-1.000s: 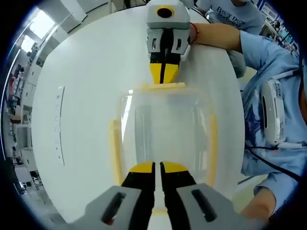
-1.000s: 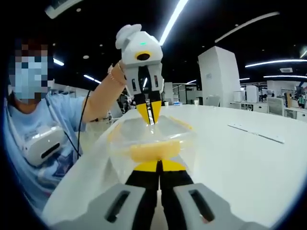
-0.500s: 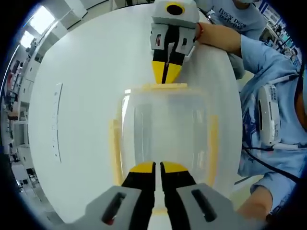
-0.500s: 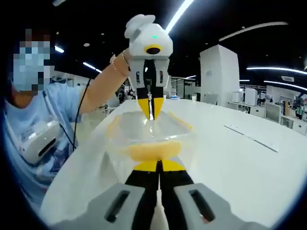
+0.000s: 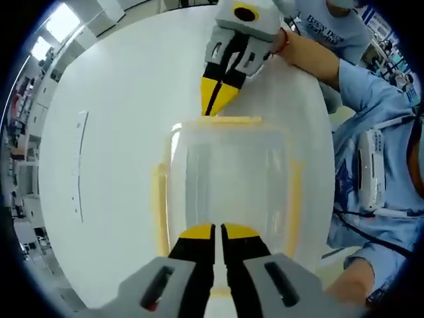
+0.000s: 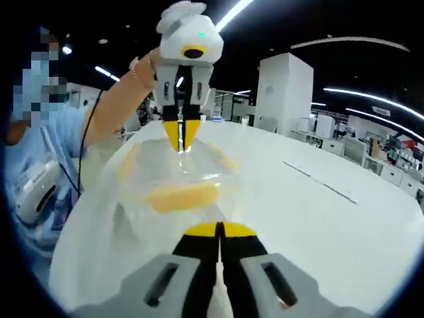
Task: Snap each plastic latch of the storage box into its locked position after aligning the lid with the box until every specified latch is closed and the lid sits flush.
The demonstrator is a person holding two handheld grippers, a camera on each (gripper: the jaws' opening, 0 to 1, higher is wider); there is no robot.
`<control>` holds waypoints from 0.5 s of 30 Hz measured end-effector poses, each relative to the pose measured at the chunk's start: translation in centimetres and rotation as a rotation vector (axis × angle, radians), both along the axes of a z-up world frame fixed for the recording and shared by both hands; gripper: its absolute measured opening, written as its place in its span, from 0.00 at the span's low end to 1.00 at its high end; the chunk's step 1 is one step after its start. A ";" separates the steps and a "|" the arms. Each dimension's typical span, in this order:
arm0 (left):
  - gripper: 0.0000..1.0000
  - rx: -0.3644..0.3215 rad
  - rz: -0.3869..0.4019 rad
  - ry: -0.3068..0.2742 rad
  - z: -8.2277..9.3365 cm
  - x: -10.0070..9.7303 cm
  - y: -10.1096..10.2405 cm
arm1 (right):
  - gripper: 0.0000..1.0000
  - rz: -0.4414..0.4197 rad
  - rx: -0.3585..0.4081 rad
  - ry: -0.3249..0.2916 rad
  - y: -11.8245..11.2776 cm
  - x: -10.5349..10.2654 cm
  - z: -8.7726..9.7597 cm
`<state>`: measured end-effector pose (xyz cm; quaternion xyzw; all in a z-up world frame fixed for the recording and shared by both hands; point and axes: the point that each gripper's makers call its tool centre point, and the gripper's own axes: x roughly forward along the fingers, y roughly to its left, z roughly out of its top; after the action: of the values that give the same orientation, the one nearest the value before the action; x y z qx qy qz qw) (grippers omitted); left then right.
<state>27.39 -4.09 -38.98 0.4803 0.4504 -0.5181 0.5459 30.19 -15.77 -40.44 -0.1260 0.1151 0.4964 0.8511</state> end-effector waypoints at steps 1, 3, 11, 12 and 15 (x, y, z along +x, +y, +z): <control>0.03 -0.007 0.002 0.000 0.0 0.0 0.0 | 0.00 -0.032 -0.040 -0.022 -0.7 0.4 0.2; 0.03 -0.018 0.004 0.004 0.1 0.1 0.0 | 0.00 -0.027 -0.049 -0.030 -0.5 0.2 0.7; 0.03 -0.050 -0.011 0.013 0.2 0.0 0.0 | 0.00 0.019 -0.115 -0.078 1.8 -0.4 3.7; 0.03 -0.058 -0.012 0.018 0.2 0.0 0.1 | 0.00 0.030 -0.133 -0.080 2.3 -0.5 3.9; 0.02 -0.086 -0.007 0.036 0.3 0.0 0.1 | 0.00 0.081 -0.159 -0.079 4.6 -1.1 5.0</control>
<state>27.43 -3.94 -38.67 0.4486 0.4359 -0.5473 0.5560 29.08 -11.19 -35.49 -0.2172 0.1151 0.5145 0.8215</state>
